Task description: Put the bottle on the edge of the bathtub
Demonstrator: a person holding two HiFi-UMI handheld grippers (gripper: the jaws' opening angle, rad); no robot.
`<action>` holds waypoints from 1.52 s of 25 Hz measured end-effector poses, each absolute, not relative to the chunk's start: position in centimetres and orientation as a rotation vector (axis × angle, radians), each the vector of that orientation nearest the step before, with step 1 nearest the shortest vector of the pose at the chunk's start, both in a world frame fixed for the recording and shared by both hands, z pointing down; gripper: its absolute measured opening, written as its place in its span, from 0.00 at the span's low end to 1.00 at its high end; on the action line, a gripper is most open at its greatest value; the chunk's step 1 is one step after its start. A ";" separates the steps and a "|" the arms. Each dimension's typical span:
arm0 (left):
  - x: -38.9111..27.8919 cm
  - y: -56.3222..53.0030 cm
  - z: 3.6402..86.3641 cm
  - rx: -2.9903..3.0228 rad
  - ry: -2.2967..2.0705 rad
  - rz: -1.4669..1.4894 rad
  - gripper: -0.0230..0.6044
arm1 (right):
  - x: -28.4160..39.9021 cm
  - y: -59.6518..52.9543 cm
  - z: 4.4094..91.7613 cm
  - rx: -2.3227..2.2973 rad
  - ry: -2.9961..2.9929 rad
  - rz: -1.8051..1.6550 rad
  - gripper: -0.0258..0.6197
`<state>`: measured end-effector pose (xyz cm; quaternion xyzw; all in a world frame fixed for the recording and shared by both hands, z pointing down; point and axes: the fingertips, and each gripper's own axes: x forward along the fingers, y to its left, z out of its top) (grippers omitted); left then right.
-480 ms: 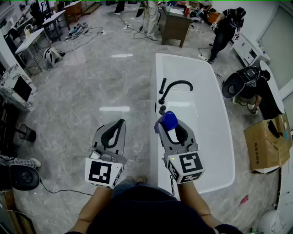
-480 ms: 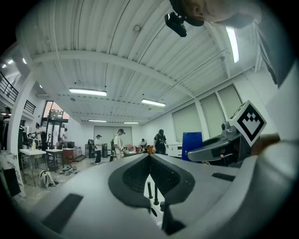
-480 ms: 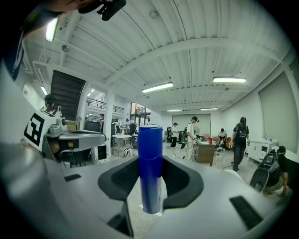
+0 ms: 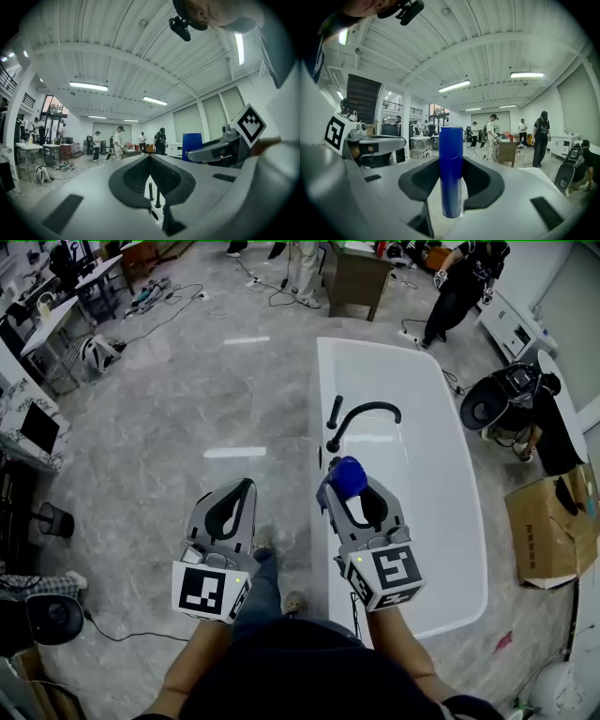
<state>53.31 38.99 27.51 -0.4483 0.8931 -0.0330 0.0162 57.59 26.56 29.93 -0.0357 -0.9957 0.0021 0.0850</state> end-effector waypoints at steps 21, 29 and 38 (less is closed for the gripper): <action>20.6 34.3 28.7 -1.583 2.668 -0.011 0.07 | 26.1 22.3 30.9 0.059 -2.955 -0.020 0.29; 14.3 32.3 29.1 -1.590 2.681 -0.003 0.07 | 20.3 19.4 30.6 0.082 -2.959 -0.025 0.29; 4.9 26.7 29.5 -1.589 2.698 0.019 0.07 | 10.5 14.1 30.9 0.056 -2.974 -0.015 0.29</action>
